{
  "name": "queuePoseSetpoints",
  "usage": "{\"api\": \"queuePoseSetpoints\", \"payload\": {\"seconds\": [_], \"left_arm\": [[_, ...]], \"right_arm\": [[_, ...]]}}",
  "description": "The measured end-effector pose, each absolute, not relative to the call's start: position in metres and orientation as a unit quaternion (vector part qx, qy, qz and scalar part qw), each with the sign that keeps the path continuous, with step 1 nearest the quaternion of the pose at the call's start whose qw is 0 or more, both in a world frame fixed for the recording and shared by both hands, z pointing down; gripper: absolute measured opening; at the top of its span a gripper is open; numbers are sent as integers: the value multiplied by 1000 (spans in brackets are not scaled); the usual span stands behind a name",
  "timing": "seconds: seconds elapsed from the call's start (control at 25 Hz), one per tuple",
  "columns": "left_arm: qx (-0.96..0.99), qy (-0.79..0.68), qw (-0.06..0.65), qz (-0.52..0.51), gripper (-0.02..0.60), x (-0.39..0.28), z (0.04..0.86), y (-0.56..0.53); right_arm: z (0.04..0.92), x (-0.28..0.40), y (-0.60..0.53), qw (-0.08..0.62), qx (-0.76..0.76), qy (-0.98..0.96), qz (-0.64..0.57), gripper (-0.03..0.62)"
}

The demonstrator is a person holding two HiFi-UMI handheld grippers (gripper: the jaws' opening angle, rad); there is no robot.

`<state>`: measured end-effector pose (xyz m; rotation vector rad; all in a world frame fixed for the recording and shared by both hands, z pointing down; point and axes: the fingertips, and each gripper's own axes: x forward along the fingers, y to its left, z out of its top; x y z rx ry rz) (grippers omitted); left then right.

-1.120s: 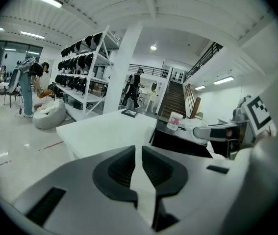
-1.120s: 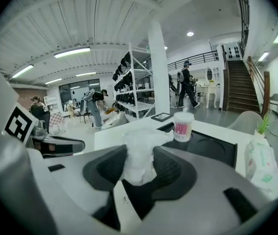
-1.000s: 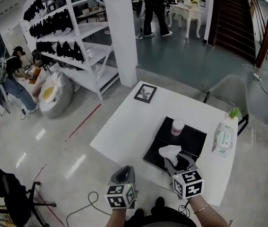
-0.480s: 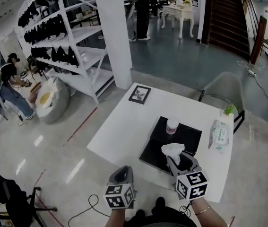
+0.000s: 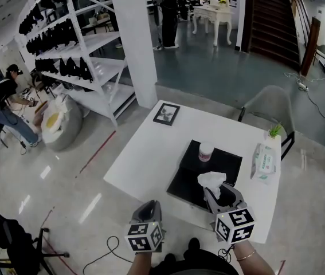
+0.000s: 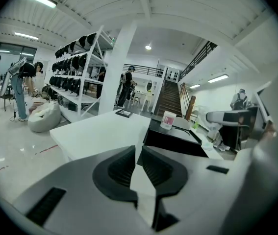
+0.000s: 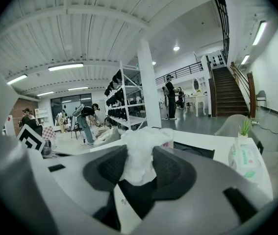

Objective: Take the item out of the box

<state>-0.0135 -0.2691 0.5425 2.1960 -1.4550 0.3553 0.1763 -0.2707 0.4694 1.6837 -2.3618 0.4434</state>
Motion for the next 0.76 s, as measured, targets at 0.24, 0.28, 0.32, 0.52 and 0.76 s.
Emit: {"api": "queuePoseSetpoints", "payload": {"seconds": [0.24, 0.28, 0.32, 0.52, 0.76], "left_arm": [[803, -529, 240, 132, 41, -11, 545, -270], [803, -529, 240, 133, 41, -11, 546, -270], [802, -530, 240, 133, 41, -11, 546, -270], [802, -530, 241, 134, 41, -10, 546, -271], [802, -530, 241, 136, 41, -10, 546, -274]], "right_arm": [[471, 180, -271, 101, 576, -797, 152, 164], [472, 181, -271, 101, 576, -797, 152, 164], [472, 181, -271, 100, 576, -797, 153, 164], [471, 182, -273, 98, 576, -797, 151, 164], [471, 180, -276, 96, 574, -799, 153, 164]]}}
